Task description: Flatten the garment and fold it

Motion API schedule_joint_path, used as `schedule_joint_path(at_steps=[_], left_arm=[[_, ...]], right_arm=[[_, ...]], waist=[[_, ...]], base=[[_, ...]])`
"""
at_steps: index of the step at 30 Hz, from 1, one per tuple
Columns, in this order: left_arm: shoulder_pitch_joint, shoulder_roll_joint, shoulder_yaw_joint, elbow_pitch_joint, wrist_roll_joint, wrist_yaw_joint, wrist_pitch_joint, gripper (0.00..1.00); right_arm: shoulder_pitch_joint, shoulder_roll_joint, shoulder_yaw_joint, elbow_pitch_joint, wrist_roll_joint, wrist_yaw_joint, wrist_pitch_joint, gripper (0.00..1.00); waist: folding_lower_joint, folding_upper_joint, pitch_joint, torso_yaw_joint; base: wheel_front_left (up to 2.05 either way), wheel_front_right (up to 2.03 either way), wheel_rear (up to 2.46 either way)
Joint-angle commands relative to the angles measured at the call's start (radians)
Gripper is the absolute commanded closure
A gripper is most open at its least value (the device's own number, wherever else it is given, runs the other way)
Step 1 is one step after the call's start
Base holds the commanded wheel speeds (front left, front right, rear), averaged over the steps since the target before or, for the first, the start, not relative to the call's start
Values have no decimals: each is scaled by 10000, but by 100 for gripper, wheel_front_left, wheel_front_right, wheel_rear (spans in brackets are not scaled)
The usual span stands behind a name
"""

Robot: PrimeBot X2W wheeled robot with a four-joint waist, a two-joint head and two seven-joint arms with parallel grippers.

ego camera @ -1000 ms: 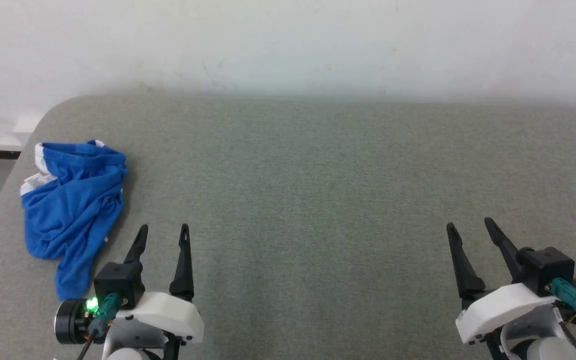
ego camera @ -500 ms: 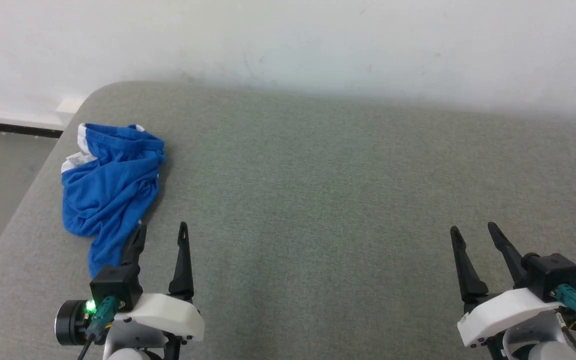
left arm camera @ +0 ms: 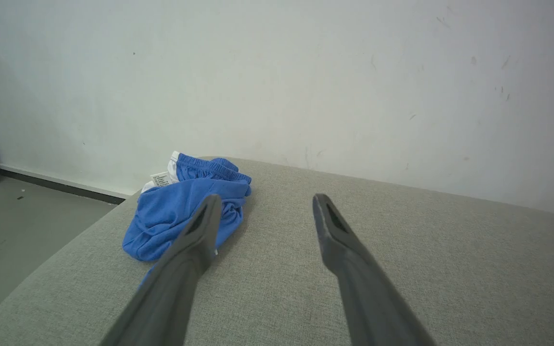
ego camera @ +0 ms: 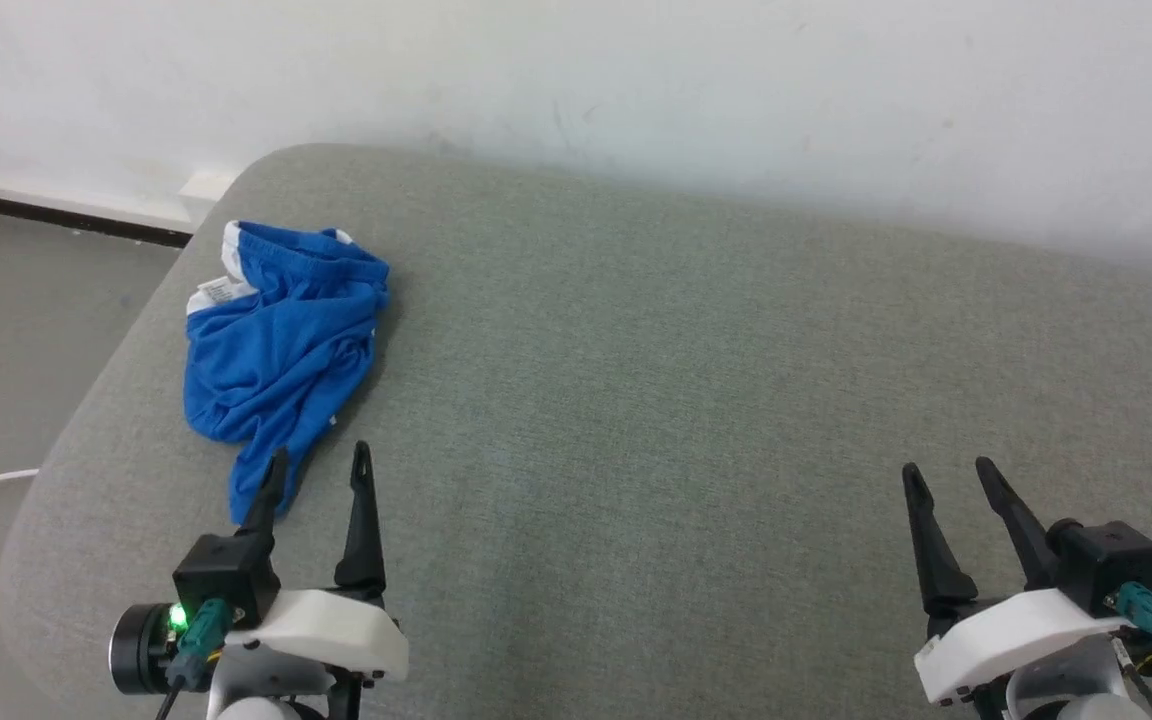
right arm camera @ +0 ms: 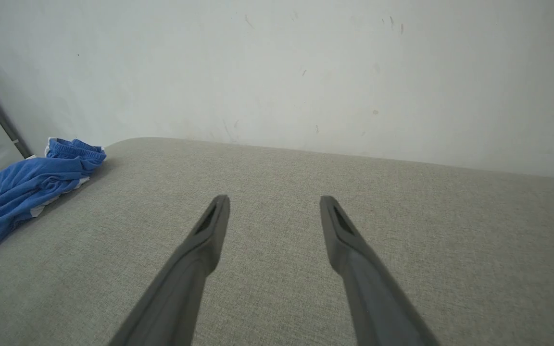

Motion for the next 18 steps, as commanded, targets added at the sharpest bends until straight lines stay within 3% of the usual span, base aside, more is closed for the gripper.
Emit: schedule_joint_path(at_steps=[1, 18], left_arm=[[69, -14, -32, 38, -76, 63, -105, 0], [96, -17, -144, 108, -420, 240, -460, 0]], right_arm=[[124, 19, 23, 65, 114, -5, -110, 0], [212, 24, 0, 332, 387, -7, -465, 0]], waist=[[0, 0, 7, 103], [-1, 0, 61, 819]], base=[[0, 0, 0], [0, 0, 0]])
